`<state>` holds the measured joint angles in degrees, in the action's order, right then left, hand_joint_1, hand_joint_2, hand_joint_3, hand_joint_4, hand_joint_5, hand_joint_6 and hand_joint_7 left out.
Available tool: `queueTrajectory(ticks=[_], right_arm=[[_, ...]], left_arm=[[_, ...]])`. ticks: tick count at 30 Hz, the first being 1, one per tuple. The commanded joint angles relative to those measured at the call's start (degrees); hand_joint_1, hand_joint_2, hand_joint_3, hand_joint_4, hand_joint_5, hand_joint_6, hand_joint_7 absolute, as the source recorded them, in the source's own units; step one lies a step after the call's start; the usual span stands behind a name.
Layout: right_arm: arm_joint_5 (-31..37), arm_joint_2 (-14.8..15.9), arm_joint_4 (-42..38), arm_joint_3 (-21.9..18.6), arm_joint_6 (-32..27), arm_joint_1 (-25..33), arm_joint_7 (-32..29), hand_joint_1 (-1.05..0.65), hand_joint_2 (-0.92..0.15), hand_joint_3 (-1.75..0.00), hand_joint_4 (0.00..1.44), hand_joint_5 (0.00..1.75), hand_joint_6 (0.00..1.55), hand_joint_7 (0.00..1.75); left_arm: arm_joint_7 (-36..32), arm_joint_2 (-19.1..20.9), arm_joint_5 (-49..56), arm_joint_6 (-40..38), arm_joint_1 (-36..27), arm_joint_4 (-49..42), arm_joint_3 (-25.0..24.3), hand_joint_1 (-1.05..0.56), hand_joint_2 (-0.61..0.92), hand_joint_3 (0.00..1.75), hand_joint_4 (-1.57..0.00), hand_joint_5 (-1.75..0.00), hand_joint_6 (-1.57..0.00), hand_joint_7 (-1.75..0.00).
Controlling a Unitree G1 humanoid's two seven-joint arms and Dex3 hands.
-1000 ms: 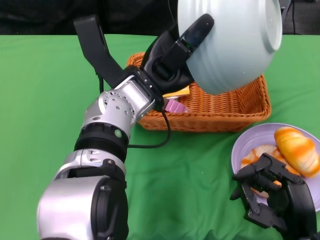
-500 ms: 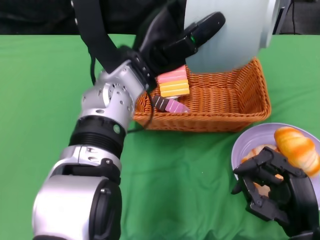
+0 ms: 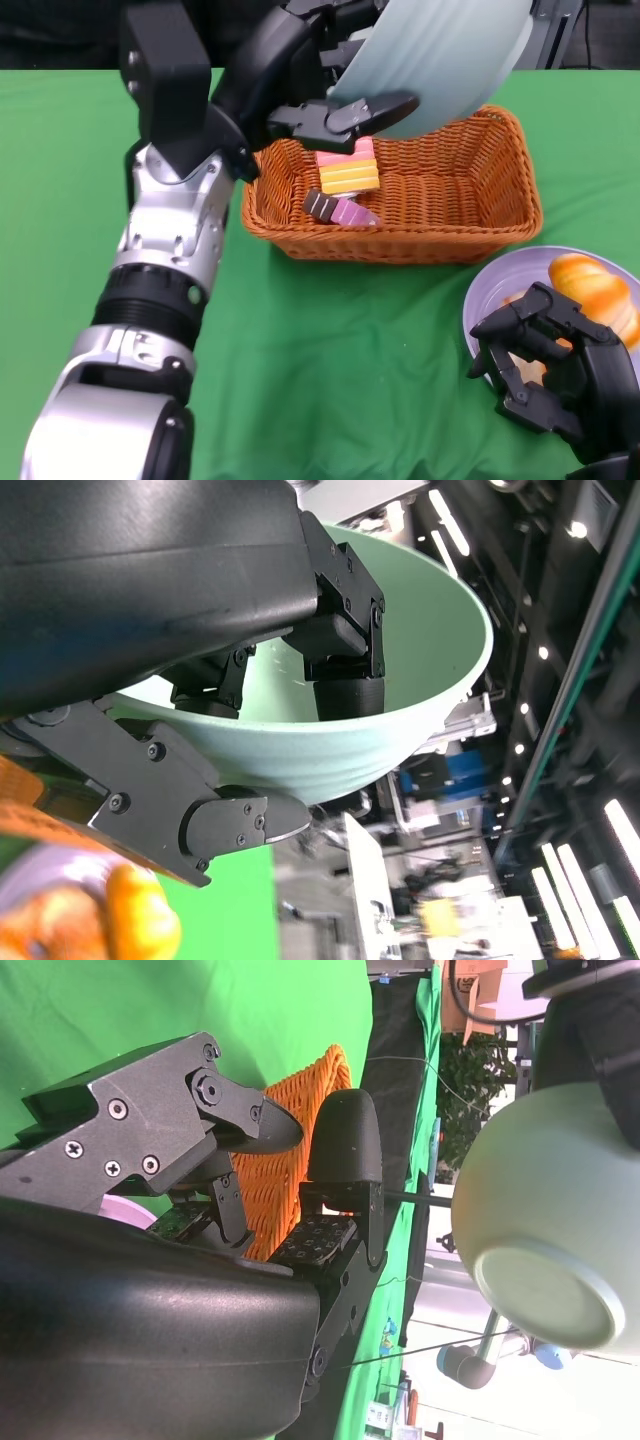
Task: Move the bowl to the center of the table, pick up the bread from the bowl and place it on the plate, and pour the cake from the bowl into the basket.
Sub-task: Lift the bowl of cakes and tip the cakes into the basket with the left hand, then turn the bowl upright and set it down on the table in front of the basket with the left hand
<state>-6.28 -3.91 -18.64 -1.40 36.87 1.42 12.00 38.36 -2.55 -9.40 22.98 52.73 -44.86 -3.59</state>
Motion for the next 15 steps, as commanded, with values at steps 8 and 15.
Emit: queueTrajectory(ticks=[8,15], right_arm=[[0.3,1.6,-1.0,-1.5,1.3,-1.0,-1.4,-0.15,-0.71,-0.73,0.82,1.47,0.76,1.16],[0.7,2.0,1.6,-2.1,-0.2,-0.6,-2.4,-0.11,-0.68,-0.81,0.8,1.48,0.77,1.13]], left_arm=[[-12.1,7.3,15.1,29.1,-5.1,-4.5,4.2,-0.04,0.6,1.06,-0.72,-1.73,-0.69,-1.46],[-23.1,12.2,22.2,38.4,-11.5,-3.3,4.4,0.02,0.61,1.04,-0.7,-1.73,-0.71,-1.43]])
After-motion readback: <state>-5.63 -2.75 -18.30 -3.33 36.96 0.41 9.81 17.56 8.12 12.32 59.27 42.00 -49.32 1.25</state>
